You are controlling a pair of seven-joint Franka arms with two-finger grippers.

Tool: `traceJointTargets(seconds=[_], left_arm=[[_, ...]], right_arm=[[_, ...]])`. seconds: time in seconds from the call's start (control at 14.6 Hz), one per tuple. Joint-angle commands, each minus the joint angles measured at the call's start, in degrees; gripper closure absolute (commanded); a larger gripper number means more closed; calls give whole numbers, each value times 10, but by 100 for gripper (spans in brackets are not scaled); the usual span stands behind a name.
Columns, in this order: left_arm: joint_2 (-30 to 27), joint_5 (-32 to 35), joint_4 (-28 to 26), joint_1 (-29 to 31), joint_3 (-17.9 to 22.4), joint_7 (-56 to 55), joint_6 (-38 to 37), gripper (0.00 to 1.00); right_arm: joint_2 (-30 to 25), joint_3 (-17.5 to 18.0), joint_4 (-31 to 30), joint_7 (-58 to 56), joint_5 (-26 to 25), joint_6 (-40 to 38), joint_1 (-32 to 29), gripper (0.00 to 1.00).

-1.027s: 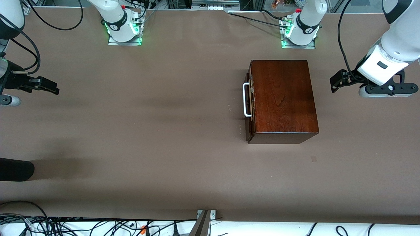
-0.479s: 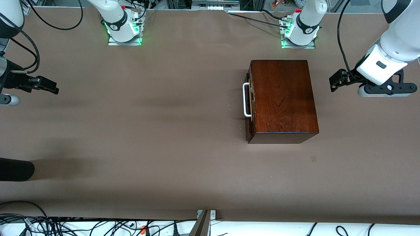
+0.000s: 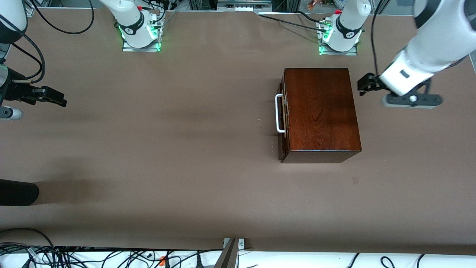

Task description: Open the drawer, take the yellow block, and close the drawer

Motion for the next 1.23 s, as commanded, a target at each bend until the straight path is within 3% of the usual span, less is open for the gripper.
traceJointTargets(seconds=[0.0,0.27,0.48,0.68,0.75,0.96,1.16], left_arm=[[93,-13,46,-25,0,8,-9,0],[178,-20,72,-104,1,-56,90,0],[198,-18,122,-148,2,-114,90,0],[227,-18,127,-182,2,-145,116,0],[234,-5,122,-206,3,-168,138,0],[249,124,110,-276,2,-282,141,0],[257,158,78,-304,2,-318,140,0]], right_arm=[[-8,4,1,-9,-5,-6,-5,0],[-8,4,1,-9,-5,-6,-5,0],[-8,4,1,-9,-5,-6,-5,0],[-7,4,1,-9,-5,-6,-5,0],[-7,4,1,-9,-5,-6,-5,0],[-7,4,1,-9,-5,-6,-5,0],[-7,4,1,-9,-4,-6,-5,0]])
